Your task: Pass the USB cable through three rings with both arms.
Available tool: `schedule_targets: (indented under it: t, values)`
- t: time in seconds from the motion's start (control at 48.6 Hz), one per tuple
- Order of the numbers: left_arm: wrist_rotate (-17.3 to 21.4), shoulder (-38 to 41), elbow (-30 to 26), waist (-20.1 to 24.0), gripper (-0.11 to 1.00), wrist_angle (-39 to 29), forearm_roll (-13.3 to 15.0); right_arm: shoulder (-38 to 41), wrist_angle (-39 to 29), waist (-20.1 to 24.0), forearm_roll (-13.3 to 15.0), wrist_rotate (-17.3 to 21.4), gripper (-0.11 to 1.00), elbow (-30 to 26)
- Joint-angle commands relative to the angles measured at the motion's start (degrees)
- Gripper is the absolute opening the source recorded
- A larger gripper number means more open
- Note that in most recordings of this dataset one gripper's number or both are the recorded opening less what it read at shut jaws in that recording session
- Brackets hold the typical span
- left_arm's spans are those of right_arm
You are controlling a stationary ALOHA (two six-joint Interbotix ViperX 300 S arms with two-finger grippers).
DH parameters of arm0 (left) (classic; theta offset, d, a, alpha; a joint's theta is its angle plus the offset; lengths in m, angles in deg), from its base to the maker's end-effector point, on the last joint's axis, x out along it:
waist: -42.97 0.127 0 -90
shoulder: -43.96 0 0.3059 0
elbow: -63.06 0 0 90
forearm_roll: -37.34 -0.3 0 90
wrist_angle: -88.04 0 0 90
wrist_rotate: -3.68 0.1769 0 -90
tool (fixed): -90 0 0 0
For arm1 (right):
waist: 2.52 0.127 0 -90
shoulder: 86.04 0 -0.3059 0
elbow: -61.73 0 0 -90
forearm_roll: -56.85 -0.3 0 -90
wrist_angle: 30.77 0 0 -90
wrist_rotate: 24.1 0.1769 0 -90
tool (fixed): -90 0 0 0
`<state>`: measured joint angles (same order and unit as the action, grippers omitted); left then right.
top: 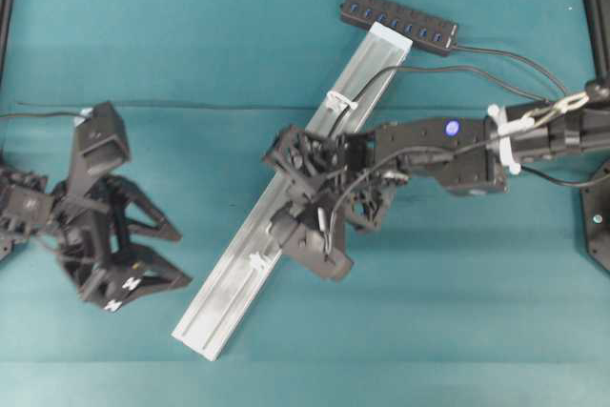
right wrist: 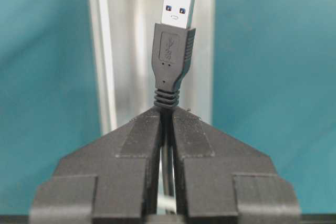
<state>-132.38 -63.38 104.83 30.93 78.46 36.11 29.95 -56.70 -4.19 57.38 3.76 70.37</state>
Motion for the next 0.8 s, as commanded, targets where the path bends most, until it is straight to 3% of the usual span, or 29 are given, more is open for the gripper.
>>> schedule_targets:
  t: [0.0, 0.781]
  values:
    - [-0.09, -0.53, -0.53, -0.7, 0.98, -0.26, -0.26, 0.62, 0.35, 1.41, 0.26, -0.53, 0.06, -0.53]
    - [-0.09, 1.05, -1.14, -0.7, 0.98, -0.26, -0.26, 3.52, 0.35, 4.75, 0.0, -0.09, 0.06, -4.31]
